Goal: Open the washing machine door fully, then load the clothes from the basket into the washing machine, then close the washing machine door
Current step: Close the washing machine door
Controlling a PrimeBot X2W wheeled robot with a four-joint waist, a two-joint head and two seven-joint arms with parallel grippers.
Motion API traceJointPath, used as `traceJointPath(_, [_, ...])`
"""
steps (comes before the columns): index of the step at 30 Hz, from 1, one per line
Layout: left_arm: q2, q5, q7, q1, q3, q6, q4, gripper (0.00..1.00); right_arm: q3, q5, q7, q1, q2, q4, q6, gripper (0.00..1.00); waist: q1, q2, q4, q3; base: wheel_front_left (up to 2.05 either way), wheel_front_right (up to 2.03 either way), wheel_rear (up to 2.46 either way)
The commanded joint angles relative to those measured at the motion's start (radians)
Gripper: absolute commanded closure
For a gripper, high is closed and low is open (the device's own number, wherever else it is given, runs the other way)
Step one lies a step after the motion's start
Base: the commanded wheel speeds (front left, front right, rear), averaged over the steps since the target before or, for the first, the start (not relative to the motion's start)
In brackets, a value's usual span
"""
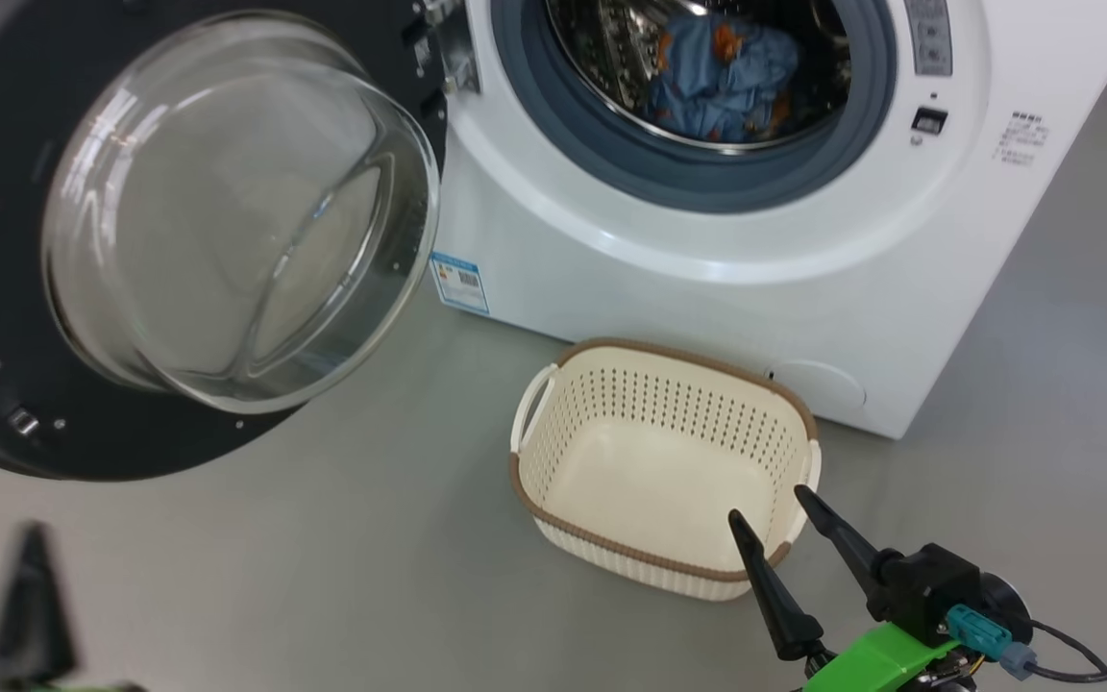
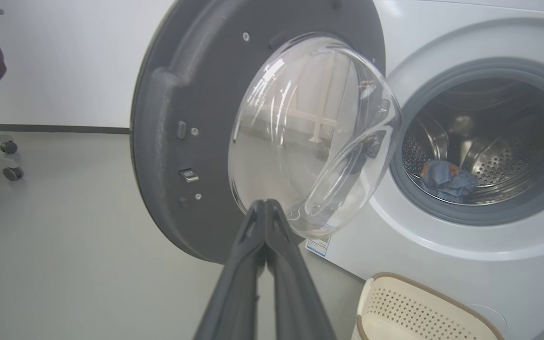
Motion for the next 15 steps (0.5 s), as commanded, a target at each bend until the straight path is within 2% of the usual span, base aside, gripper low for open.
traceJointPath(1, [0.047, -0.026, -0.012, -0.071, 0.087, 0.000, -0.042, 1.00, 0.021, -0.021, 0.012, -0.025, -0.001, -0.041, 0.002, 0.00, 0.0000, 0.0000, -0.016, 0.062, 0.00, 0.00, 0.00])
traceJointPath(6, [0.145, -0.129, -0.013, -0.156, 0.268, -0.025, -0.051, 1.00, 0.028, -0.077, 0.054, -0.048, -0.001, -0.083, 0.002, 0.00, 0.0000, 0.0000, -0.042, 0.137, 0.00, 0.00, 0.00])
traceJointPath(7, [0.199, -0.181, -0.012, -0.204, 0.339, -0.045, -0.037, 1.00, 0.028, -0.094, 0.070, -0.059, -0.001, -0.101, 0.002, 0.00, 0.0000, 0.0000, -0.052, 0.167, 0.00, 0.00, 0.00])
traceJointPath(8, [0.228, -0.208, -0.008, -0.231, 0.370, -0.053, -0.022, 1.00, 0.026, -0.102, 0.077, -0.064, -0.002, -0.110, 0.002, 0.00, 0.0000, 0.0000, -0.056, 0.181, 0.00, 0.00, 0.00])
traceJointPath(11, [0.310, -0.296, 0.032, -0.320, 0.453, -0.067, 0.053, 1.00, 0.027, -0.115, 0.093, -0.075, -0.010, -0.128, 0.002, 0.00, 0.0000, 0.0000, -0.070, 0.213, 0.00, 0.00, 0.00])
traceJointPath(15, [0.397, -0.459, 0.139, -0.461, 0.547, -0.067, 0.212, 1.00, 0.035, -0.119, 0.102, -0.083, -0.017, -0.141, 0.002, 0.00, 0.0000, 0.0000, -0.093, 0.237, 0.00, 0.00, 0.00])
